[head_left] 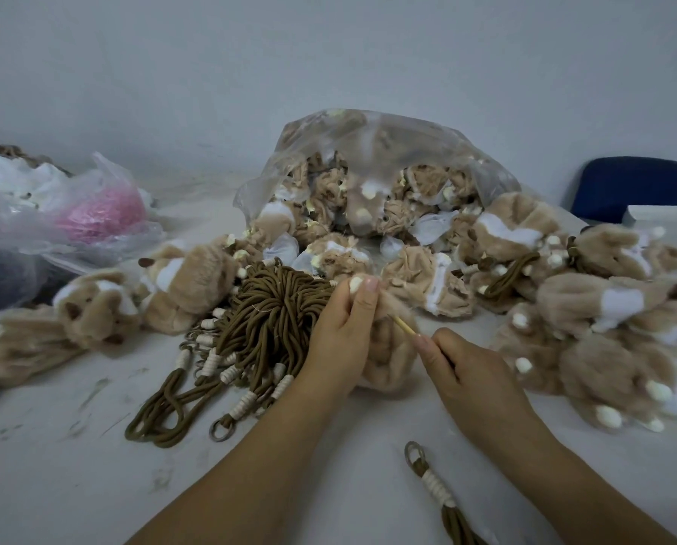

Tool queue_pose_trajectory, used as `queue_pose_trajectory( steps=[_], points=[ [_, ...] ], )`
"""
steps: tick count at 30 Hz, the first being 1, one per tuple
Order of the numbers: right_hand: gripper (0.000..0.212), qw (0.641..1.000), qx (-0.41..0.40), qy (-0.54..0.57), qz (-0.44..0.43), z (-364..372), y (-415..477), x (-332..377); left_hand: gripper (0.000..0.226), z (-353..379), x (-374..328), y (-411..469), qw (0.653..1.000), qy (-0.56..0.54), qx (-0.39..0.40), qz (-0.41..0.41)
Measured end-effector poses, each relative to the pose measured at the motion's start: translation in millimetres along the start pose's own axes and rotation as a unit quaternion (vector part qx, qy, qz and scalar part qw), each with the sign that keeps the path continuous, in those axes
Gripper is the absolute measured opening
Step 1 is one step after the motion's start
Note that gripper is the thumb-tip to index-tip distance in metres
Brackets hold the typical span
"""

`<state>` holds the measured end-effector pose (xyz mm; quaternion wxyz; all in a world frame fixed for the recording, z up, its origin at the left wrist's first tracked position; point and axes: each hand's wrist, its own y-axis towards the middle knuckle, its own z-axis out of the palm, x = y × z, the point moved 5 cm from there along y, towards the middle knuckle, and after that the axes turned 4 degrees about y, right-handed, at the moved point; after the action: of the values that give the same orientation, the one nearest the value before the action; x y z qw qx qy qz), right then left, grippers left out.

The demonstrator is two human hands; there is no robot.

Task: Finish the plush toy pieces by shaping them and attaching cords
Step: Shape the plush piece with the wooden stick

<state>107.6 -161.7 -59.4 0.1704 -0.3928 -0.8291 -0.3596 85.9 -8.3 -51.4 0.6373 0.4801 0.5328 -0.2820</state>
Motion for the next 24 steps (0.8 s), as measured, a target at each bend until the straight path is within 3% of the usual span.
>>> queue_pose_trajectory(
  steps=[3, 8, 14, 17, 21, 24],
  points=[
    [0.046, 1.0, -0.006, 0.001, -0.005, 0.1, 0.9, 0.6, 0.041, 1.0, 0.1, 1.4, 1.0, 0.014, 0.006, -0.001],
    [0.047, 1.0, -0.001, -0.002, -0.013, 2.2, 1.5, 1.0, 0.06, 1.4, 2.7, 1.2, 0.999, 0.02, 0.033, -0.017],
    [0.042, 0.999, -0.031, -0.026, -0.025, -8.4, 0.3, -3.7, 0.039, 30.8, 7.5, -7.0, 0.992, 0.041, 0.119, -0.008],
    [0.045, 0.999, -0.032, -0.014, -0.025, -6.0, 2.3, -2.1, 0.037, 26.3, 8.0, -6.7, 0.996, 0.035, 0.081, 0.021],
    [0.045, 1.0, -0.017, 0.0, -0.025, 0.9, 5.6, -3.2, 0.055, 9.6, 9.1, -2.3, 0.998, 0.026, 0.027, 0.047],
    [0.045, 1.0, 0.007, 0.009, 0.001, -0.7, 4.8, -13.3, 0.048, 0.6, 9.7, 1.8, 0.998, 0.038, -0.011, 0.039]
  ],
)
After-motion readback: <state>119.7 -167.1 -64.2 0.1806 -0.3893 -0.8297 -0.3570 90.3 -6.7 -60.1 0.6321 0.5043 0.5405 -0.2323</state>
